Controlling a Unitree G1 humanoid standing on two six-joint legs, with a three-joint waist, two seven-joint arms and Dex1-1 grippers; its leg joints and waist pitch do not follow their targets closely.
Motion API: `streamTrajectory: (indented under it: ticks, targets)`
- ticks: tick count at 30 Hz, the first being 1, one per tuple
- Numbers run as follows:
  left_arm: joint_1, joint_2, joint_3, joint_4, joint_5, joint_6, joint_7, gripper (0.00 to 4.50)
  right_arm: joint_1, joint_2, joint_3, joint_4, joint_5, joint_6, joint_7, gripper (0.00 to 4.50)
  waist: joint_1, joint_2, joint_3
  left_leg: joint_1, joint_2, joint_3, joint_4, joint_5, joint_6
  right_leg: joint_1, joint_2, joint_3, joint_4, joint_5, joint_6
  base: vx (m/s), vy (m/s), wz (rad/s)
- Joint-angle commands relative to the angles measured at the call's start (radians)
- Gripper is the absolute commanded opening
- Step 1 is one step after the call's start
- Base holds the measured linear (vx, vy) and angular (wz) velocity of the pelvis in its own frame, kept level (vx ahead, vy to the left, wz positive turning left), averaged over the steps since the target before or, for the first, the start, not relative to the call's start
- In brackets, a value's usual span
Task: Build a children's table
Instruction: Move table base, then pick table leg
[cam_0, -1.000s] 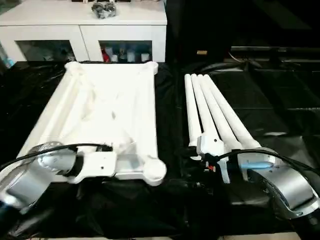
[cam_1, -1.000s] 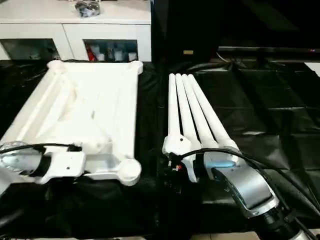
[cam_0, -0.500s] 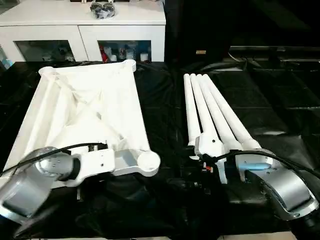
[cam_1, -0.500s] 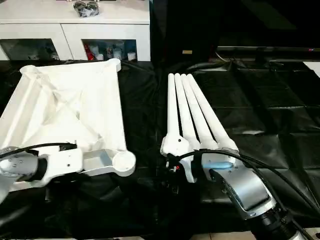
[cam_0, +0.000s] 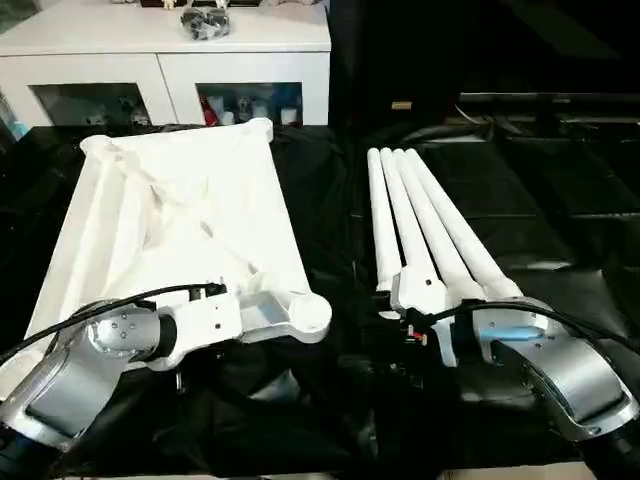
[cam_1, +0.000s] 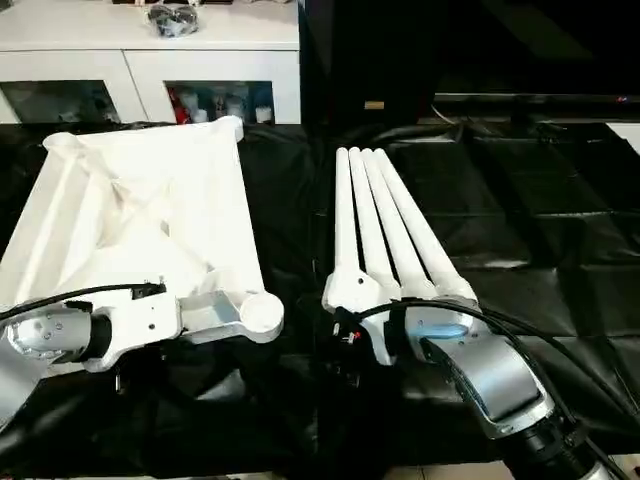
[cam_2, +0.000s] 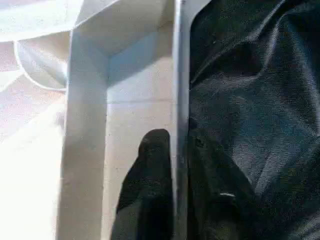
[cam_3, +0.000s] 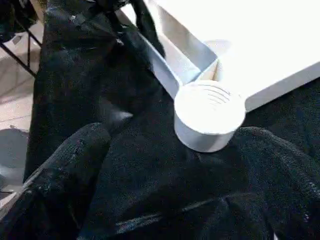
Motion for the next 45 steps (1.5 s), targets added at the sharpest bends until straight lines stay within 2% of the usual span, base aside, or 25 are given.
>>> streamTrajectory:
  ticks: [1,2,3,5,8,9,11,12,13,14,15,18,19,21,22,23,26,27,32,35,37,39,40,42,45]
  targets:
    - [0.015,0.016,0.021,-0.017,0.003,-0.005,0.002,1.0,0.0,-0.005,-0.035,-0.009,0.001,-0.012,-0.013,4.5,0.004,0.007,-0.055,0.023,0.047,-0.023,-0.073,-0.213,0.002,0.029,-0.067,0.034,-0.077,-0.017,-0.233,0.0,0.0,0.0]
    - [0.017,0.015,0.03,-0.019,-0.004,-0.002,0.004,1.0,-0.001,-0.005,-0.045,-0.007,0.005,-0.011,-0.017,4.5,0.002,0.0,-0.055,0.022,0.047,-0.022,-0.073,-0.203,0.006,0.03,-0.066,0.034,-0.077,-0.009,-0.233,0.0,0.0,0.0]
    - [0.018,0.021,0.041,-0.023,-0.013,0.0,-0.001,0.97,-0.006,-0.002,-0.058,-0.004,0.013,-0.006,-0.022,4.5,0.003,0.003,-0.055,0.022,0.047,-0.022,-0.073,-0.2,0.008,0.03,-0.067,0.033,-0.076,-0.01,-0.233,0.0,0.0,0.0]
    - [0.021,0.032,0.072,-0.036,-0.042,0.018,-0.015,1.42,-0.023,0.006,-0.085,0.001,0.01,0.002,-0.054,4.5,0.003,0.002,-0.054,0.025,0.046,-0.021,-0.073,-0.205,0.006,0.026,-0.066,0.033,-0.077,-0.037,-0.233,0.0,0.0,0.0]
    - [0.019,0.016,0.154,-0.107,-0.156,0.115,-0.044,1.42,-0.078,0.043,-0.112,0.02,-0.019,0.058,-0.151,4.5,0.0,-0.004,-0.051,0.028,0.044,-0.019,-0.074,-0.211,-0.006,0.022,-0.065,0.033,-0.077,-0.091,-0.242,0.0,0.0,0.0]
    - [0.011,-0.005,0.184,-0.129,-0.198,0.149,-0.044,1.42,-0.118,0.082,-0.122,0.049,-0.013,0.124,-0.198,4.5,0.001,-0.002,-0.051,0.028,0.044,-0.019,-0.074,-0.214,-0.008,0.021,-0.066,0.033,-0.079,-0.102,-0.241,0.0,0.0,0.0]
    - [-0.001,-0.032,0.215,-0.155,-0.244,0.179,-0.039,1.42,-0.18,0.143,-0.144,0.104,0.001,0.217,-0.264,4.5,-0.003,-0.009,-0.048,0.029,0.041,-0.017,-0.073,-0.218,-0.017,0.018,-0.064,0.034,-0.081,-0.137,-0.242,0.0,0.0,0.0]
    - [-0.003,-0.05,0.219,-0.168,-0.257,0.179,-0.029,1.42,-0.246,0.214,-0.179,0.191,0.004,0.285,-0.348,4.5,-0.005,-0.009,-0.05,0.028,0.039,-0.017,-0.071,-0.21,-0.018,0.017,-0.064,0.035,-0.079,-0.138,-0.245,0.0,0.0,0.0]
    - [-0.002,-0.057,0.219,-0.172,-0.26,0.179,-0.024,1.42,-0.269,0.238,-0.194,0.224,0.006,0.311,-0.378,4.5,-0.01,-0.007,-0.049,0.022,0.036,-0.019,-0.074,-0.205,-0.028,0.019,-0.065,0.033,-0.08,-0.163,-0.241,0.0,0.0,0.0]
    - [0.0,-0.074,0.22,-0.177,-0.265,0.175,-0.013,1.42,-0.293,0.258,-0.203,0.263,-0.007,0.325,-0.412,4.5,-0.008,-0.012,-0.053,0.025,0.041,-0.018,-0.072,-0.187,-0.034,0.019,-0.065,0.034,-0.077,-0.145,-0.228,0.0,0.0,0.0]
    - [0.0,-0.093,0.221,-0.182,-0.27,0.179,0.001,1.42,-0.314,0.273,-0.208,0.299,-0.02,0.329,-0.441,4.5,-0.009,-0.011,-0.052,0.026,0.041,-0.016,-0.073,-0.183,-0.038,0.015,-0.063,0.034,-0.078,-0.134,-0.226,0.0,0.0,0.0]
    - [0.001,-0.147,0.216,-0.196,-0.293,0.186,0.038,1.42,-0.375,0.315,-0.211,0.415,-0.061,0.32,-0.518,4.5,-0.002,-0.009,-0.058,0.026,0.041,-0.013,-0.071,-0.157,-0.055,0.018,-0.059,0.033,-0.071,-0.057,-0.213,0.0,0.0,0.0]
    - [0.0,-0.16,0.214,-0.205,-0.302,0.202,0.047,1.42,-0.394,0.331,-0.221,0.454,-0.067,0.319,-0.548,4.5,-0.003,-0.017,-0.059,0.022,0.039,-0.012,-0.07,-0.142,-0.058,0.022,-0.06,0.032,-0.067,-0.034,-0.218,0.0,0.0,0.0]
    - [0.001,-0.184,0.206,-0.231,-0.333,0.249,0.051,1.42,-0.451,0.37,-0.248,0.577,-0.09,0.317,-0.641,4.5,-0.003,-0.015,-0.061,0.021,0.038,-0.011,-0.068,-0.111,-0.056,0.022,-0.06,0.033,-0.063,0.015,-0.222,0.0,0.0,0.0]
    - [0.001,-0.187,0.205,-0.238,-0.339,0.261,0.051,1.42,-0.467,0.379,-0.256,0.607,-0.098,0.324,-0.663,4.5,-0.001,-0.021,-0.062,0.02,0.037,-0.01,-0.067,-0.097,-0.054,0.024,-0.058,0.032,-0.061,0.034,-0.223,0.0,0.0,0.0]
    - [0.001,-0.188,0.204,-0.244,-0.348,0.272,0.049,1.42,-0.482,0.39,-0.27,0.639,-0.098,0.321,-0.683,4.5,-0.001,-0.022,-0.061,0.019,0.037,-0.008,-0.067,-0.094,-0.052,0.025,-0.058,0.032,-0.062,0.043,-0.218,0.0,0.0,0.0]
    - [0.001,-0.191,0.206,-0.252,-0.374,0.29,0.038,1.42,-0.513,0.411,-0.298,0.716,-0.088,0.298,-0.718,4.5,-0.002,-0.024,-0.059,0.02,0.037,-0.007,-0.066,-0.102,-0.056,0.026,-0.057,0.033,-0.061,0.046,-0.211,0.0,0.0,0.0]
    - [0.001,-0.188,0.211,-0.262,-0.404,0.316,0.024,1.62,-0.535,0.423,-0.314,0.773,-0.082,0.284,-0.734,4.5,0.0,-0.022,-0.06,0.022,0.038,-0.008,-0.067,-0.104,-0.058,0.025,-0.058,0.032,-0.061,0.043,-0.21,0.0,0.0,0.0]
    - [-0.002,-0.179,0.212,-0.28,-0.421,0.341,0.032,1.98,-0.575,0.436,-0.314,0.896,-0.104,0.252,-0.75,4.5,-0.002,-0.025,-0.055,0.02,0.039,-0.007,-0.068,-0.131,-0.065,0.024,-0.058,0.032,-0.064,0.005,-0.206,0.0,0.0,0.0]
    - [-0.001,-0.173,0.207,-0.284,-0.425,0.346,0.038,2.19,-0.592,0.446,-0.324,0.943,-0.093,0.266,-0.728,4.5,-0.003,-0.026,-0.053,0.023,0.04,-0.007,-0.07,-0.167,-0.073,0.022,-0.059,0.033,-0.068,-0.051,-0.195,0.0,0.0,0.0]
    - [-0.001,-0.162,0.198,-0.288,-0.429,0.357,0.033,2.28,-0.602,0.444,-0.298,0.971,-0.115,0.281,-0.718,4.5,-0.004,-0.025,-0.053,0.022,0.041,-0.008,-0.072,-0.167,-0.076,0.021,-0.058,0.033,-0.068,-0.055,-0.189,0.0,0.0,0.0]
    - [-0.001,-0.157,0.193,-0.29,-0.428,0.361,0.031,2.58,-0.605,0.445,-0.3,0.982,-0.115,0.284,-0.721,4.5,-0.005,-0.024,-0.054,0.024,0.04,-0.007,-0.071,-0.171,-0.081,0.019,-0.057,0.032,-0.067,-0.054,-0.191,0.0,0.0,0.0]
    - [0.0,-0.153,0.189,-0.294,-0.434,0.366,0.034,2.62,-0.618,0.446,-0.3,1.014,-0.116,0.298,-0.721,4.5,-0.005,-0.027,-0.053,0.023,0.04,-0.007,-0.072,-0.171,-0.08,0.021,-0.058,0.033,-0.068,-0.054,-0.19,0.0,0.0,0.0]
    - [0.001,-0.154,0.189,-0.302,-0.444,0.377,0.037,2.63,-0.637,0.448,-0.307,1.066,-0.117,0.31,-0.734,4.5,-0.006,-0.025,-0.055,0.025,0.04,-0.008,-0.071,-0.17,-0.084,0.019,-0.058,0.032,-0.065,-0.048,-0.197,0.0,0.0,0.0]
    - [0.002,-0.153,0.189,-0.309,-0.454,0.385,0.037,2.92,-0.653,0.448,-0.322,1.107,-0.117,0.318,-0.746,4.5,-0.007,-0.025,-0.053,0.024,0.04,-0.008,-0.072,-0.185,-0.092,0.019,-0.058,0.033,-0.066,-0.054,-0.198,0.0,0.0,0.0]
